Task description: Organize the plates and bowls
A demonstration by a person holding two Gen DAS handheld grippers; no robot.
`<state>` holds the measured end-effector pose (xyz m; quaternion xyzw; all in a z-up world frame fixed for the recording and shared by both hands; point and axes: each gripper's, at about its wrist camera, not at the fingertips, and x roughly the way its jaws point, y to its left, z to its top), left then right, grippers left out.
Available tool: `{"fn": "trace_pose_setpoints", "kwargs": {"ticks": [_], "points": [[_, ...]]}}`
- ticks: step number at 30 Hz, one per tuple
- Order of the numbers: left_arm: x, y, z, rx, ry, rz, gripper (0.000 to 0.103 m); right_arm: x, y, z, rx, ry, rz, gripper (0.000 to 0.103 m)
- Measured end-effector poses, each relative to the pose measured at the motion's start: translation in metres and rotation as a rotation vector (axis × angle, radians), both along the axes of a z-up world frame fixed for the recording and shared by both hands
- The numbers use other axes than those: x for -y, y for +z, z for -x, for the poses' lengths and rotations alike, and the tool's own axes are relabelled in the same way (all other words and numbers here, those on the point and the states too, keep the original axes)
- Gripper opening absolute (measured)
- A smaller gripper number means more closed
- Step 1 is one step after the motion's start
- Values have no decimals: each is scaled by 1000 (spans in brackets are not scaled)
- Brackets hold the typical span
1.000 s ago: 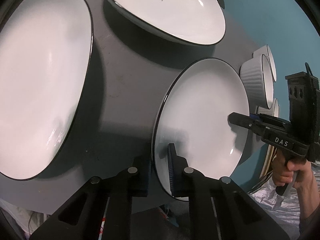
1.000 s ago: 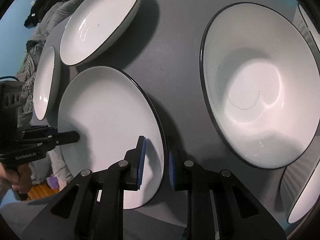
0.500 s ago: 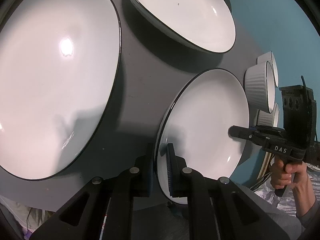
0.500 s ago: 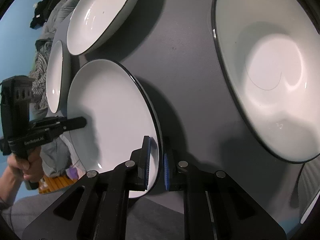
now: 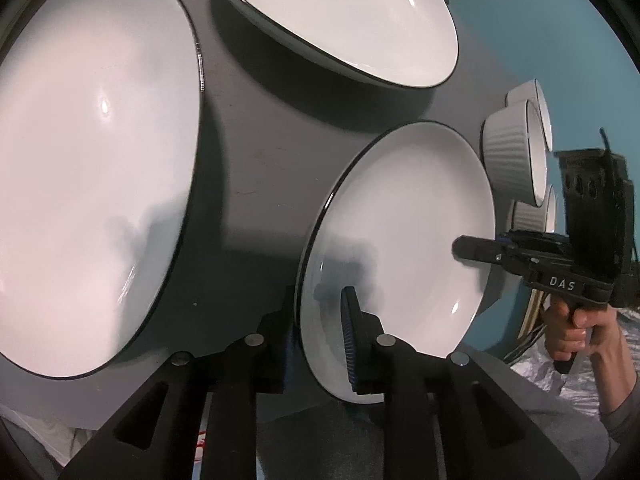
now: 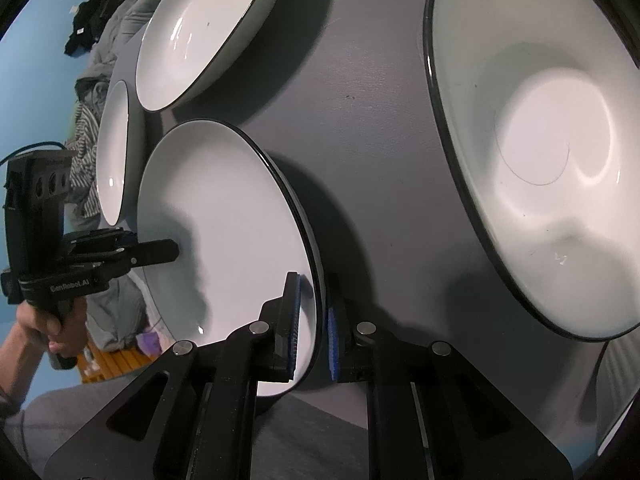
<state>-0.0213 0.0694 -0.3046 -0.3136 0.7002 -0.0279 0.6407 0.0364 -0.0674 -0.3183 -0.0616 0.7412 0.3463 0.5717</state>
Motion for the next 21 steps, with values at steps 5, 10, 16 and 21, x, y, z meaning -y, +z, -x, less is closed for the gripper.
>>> {"fn": "trace_pose_setpoints", "kwargs": {"ticks": [5, 10, 16, 21], "points": [[7, 4, 1, -3, -5, -52, 17, -1, 3, 4, 18, -21, 15, 12], [2, 10, 4, -7, 3, -51, 17, -2, 6, 6, 13, -41, 13, 13], [-1, 22, 0, 2, 3, -64, 17, -7, 16, 4, 28, -33, -3, 12], [-3, 35, -5, 33, 24, -57, 17, -11, 27, -1, 36, -49, -19, 12]]}}
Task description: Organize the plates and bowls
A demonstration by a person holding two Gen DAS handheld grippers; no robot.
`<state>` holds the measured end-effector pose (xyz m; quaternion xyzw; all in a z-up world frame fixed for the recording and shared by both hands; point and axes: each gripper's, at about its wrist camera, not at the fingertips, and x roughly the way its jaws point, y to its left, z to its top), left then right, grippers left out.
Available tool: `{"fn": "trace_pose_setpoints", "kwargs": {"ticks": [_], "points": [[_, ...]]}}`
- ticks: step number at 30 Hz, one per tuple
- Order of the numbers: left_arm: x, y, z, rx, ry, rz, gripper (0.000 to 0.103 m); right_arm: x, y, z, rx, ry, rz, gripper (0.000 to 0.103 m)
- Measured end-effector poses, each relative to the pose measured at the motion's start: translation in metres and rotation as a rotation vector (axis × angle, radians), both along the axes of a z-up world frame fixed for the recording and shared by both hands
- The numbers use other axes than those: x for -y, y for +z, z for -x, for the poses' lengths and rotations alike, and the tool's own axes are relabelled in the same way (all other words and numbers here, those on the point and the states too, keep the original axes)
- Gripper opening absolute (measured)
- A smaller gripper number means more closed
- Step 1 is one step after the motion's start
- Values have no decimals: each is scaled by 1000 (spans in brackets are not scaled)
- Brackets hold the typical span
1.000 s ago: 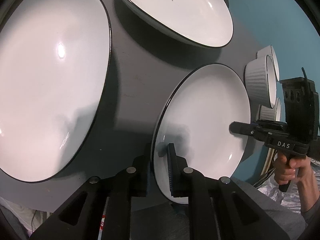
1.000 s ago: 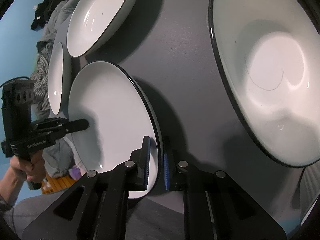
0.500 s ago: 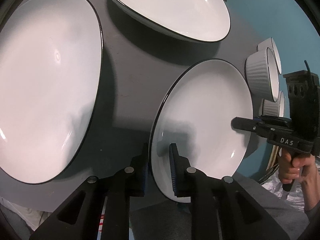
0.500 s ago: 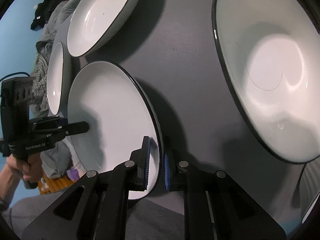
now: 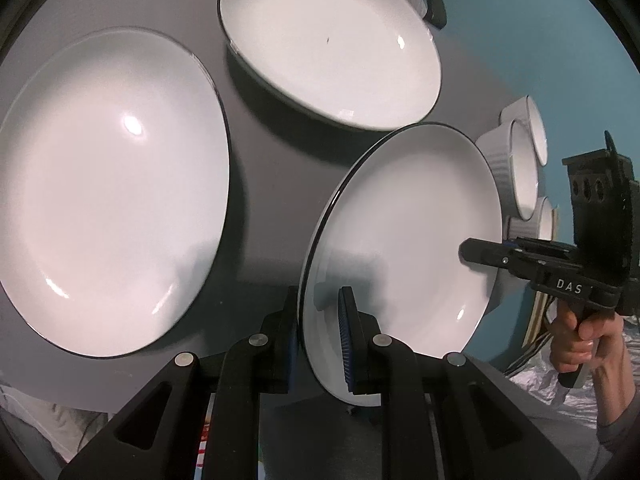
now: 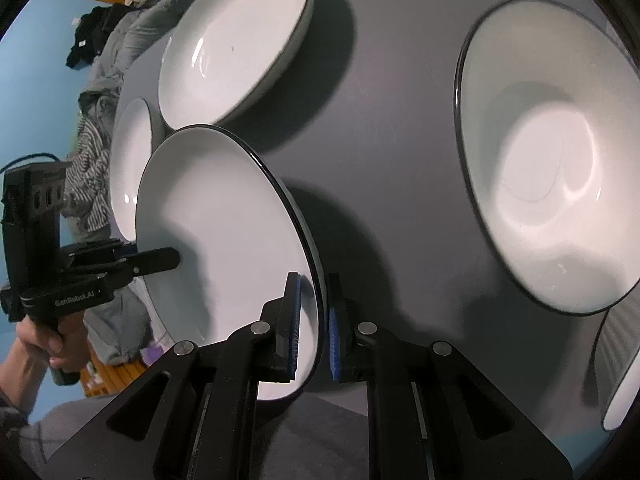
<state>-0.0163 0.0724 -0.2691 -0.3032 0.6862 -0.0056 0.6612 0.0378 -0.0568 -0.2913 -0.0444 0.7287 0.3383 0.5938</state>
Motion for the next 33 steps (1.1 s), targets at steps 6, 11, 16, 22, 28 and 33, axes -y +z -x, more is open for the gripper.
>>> {"fn": "trace_pose_setpoints", "kwargs": {"ticks": [6, 11, 16, 22, 28, 33], "points": [[-16, 13, -11, 22, 6, 0, 17, -6, 12, -5, 19, -3, -2, 12], [-27, 19, -24, 34, 26, -1, 17, -16, 19, -17, 36, 9, -6, 12], [-43, 22, -38, 55, 68, 4, 17, -32, 23, -32, 50, 28, -10, 12], [-62, 22, -55, 55, 89, -25, 17, -57, 26, -49, 62, 55, -13, 12], [-86, 15, -76, 49, 141, -32, 17, -77, 20, -69, 49, 44, -21, 11], [-94, 11, -92, 35, 134, -62, 17, -82, 16, -86, 31, 39, -14, 11]]}}
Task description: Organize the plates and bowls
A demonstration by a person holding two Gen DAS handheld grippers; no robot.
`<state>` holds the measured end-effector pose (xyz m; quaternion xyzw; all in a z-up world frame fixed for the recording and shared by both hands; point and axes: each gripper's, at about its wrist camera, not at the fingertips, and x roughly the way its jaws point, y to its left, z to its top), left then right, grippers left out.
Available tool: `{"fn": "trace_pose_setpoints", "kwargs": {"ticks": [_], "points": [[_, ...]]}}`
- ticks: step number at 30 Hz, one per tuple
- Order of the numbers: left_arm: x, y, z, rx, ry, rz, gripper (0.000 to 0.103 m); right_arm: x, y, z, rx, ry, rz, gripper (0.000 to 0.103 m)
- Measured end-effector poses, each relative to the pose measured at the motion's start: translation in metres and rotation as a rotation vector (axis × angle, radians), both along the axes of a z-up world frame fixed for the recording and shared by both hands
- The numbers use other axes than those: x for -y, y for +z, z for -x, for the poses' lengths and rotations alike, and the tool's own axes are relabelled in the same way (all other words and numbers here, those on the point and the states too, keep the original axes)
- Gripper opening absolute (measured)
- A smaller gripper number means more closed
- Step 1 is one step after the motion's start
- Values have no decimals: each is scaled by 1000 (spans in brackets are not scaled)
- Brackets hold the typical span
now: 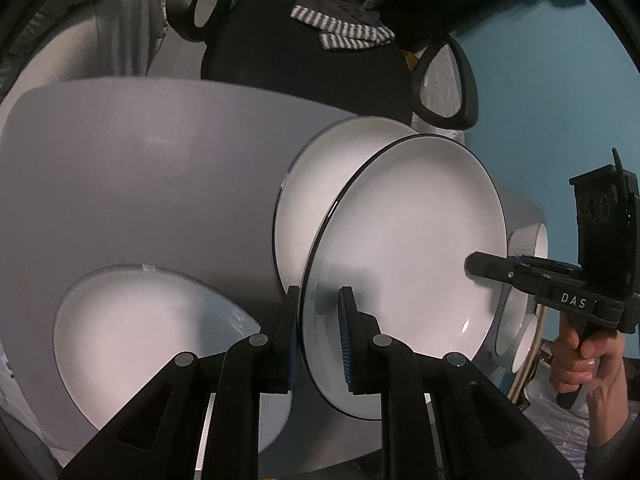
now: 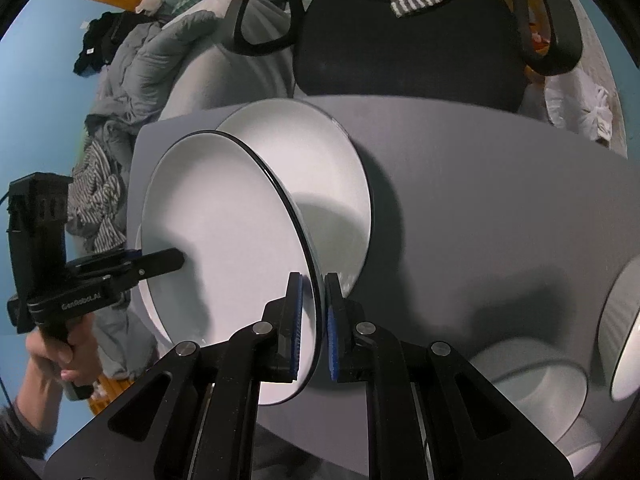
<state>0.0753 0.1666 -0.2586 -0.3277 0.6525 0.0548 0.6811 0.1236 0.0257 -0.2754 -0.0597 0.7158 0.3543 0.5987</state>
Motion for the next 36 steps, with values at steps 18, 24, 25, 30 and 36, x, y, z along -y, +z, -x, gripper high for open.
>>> {"fn": "trace_pose_setpoints", "kwargs": {"ticks": [18, 24, 25, 30, 36], "points": [[-8, -16, -23, -77, -27, -21, 17, -18, -24, -30, -50, -40, 45, 13], [-12, -21, -30, -114, -3, 12, 17, -23, -24, -36, -59, -37, 75, 13], [-13, -22, -31, -122, -2, 17, 17, -25, -25, -36, -67, -36, 87, 15], [-12, -21, -34, -160, -15, 20, 17, -36, -25, -33, -69, -9, 171, 21], [-10, -19, -36, -197, -26, 14, 20, -44, -22, -29, -46, 11, 223, 27]]}}
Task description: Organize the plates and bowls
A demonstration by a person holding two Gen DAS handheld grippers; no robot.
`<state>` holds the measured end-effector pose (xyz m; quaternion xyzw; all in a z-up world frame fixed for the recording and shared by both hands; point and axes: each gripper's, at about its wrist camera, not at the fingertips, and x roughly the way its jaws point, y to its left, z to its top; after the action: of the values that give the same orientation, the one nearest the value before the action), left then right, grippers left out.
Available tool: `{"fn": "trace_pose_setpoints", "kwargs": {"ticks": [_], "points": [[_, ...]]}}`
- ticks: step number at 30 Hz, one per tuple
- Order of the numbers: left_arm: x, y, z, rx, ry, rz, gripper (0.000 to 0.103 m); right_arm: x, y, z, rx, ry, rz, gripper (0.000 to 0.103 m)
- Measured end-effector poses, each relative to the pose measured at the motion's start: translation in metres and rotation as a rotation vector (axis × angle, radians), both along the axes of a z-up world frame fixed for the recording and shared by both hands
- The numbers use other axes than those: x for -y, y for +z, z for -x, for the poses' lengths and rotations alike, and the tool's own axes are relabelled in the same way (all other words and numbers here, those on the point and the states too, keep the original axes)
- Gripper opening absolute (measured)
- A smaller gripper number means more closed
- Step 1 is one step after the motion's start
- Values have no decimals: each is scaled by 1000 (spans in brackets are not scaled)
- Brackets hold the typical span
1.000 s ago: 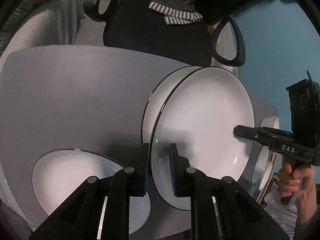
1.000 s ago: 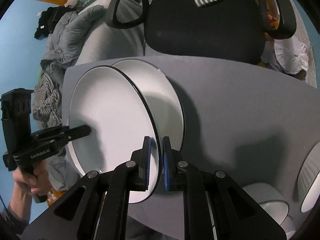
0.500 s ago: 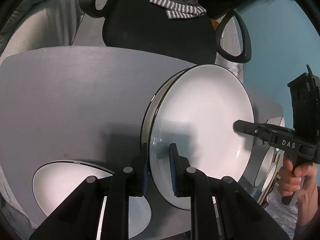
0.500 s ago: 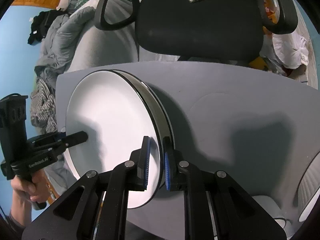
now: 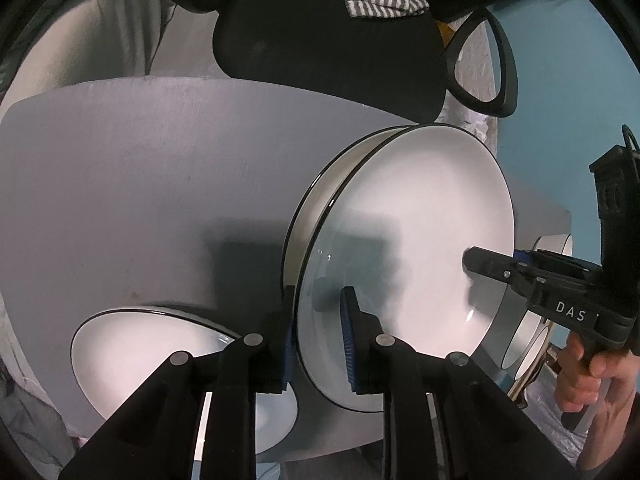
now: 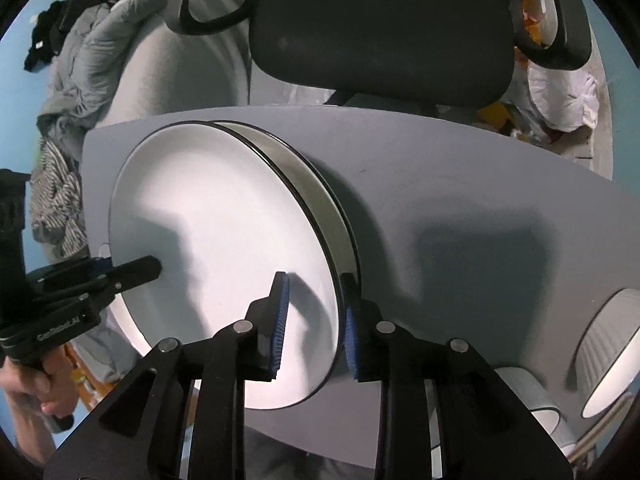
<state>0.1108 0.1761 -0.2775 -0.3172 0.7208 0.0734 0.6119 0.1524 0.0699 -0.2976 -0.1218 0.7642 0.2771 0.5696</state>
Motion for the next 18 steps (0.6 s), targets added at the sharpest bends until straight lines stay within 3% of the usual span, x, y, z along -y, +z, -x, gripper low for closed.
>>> {"fn": "trace_pose_setpoints", "kwargs": {"ticks": [8, 11, 18], "points": [[14, 3, -9, -67, -81, -68, 29, -2, 4, 6, 28, -5, 19, 27], [20, 1, -11, -99, -133, -131, 30, -4, 4, 10, 38, -10, 26, 28], [27, 3, -17, -101, -182, -170, 30, -4, 7, 8, 57, -21, 20, 28]]}}
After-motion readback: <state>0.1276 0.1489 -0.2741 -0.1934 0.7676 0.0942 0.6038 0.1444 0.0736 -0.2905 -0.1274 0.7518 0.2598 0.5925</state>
